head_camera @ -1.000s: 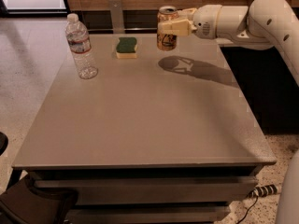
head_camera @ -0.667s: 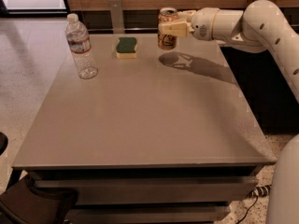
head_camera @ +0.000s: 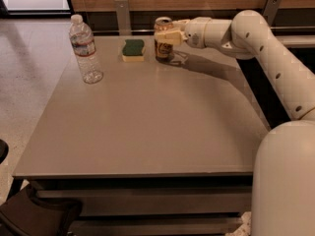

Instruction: Move orange can near sponge

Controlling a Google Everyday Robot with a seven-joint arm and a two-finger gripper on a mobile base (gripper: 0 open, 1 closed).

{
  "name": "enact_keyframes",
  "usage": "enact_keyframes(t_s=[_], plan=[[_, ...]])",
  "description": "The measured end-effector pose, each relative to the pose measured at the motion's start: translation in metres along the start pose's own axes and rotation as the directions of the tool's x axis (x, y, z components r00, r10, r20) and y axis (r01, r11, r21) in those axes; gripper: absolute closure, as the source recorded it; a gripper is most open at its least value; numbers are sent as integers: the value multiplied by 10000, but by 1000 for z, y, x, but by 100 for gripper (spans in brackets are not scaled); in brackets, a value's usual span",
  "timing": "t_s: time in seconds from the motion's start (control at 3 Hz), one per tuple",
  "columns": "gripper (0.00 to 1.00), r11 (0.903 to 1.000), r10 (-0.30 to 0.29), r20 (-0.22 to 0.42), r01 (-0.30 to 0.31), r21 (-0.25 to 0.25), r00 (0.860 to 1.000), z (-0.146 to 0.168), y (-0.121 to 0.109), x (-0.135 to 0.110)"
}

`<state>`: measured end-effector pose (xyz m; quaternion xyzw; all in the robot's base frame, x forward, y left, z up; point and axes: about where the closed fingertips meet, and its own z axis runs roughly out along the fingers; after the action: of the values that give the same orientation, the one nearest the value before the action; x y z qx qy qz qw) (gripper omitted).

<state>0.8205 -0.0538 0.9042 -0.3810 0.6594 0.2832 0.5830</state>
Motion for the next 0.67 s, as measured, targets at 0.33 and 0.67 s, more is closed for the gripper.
enact_keyframes(t_s=[0.33,0.67], plan=[[100,9993,328,-65,-329,-193,9994,24,4,12],[84,9991,343,-68,-345,-248,9994,27,6,13]])
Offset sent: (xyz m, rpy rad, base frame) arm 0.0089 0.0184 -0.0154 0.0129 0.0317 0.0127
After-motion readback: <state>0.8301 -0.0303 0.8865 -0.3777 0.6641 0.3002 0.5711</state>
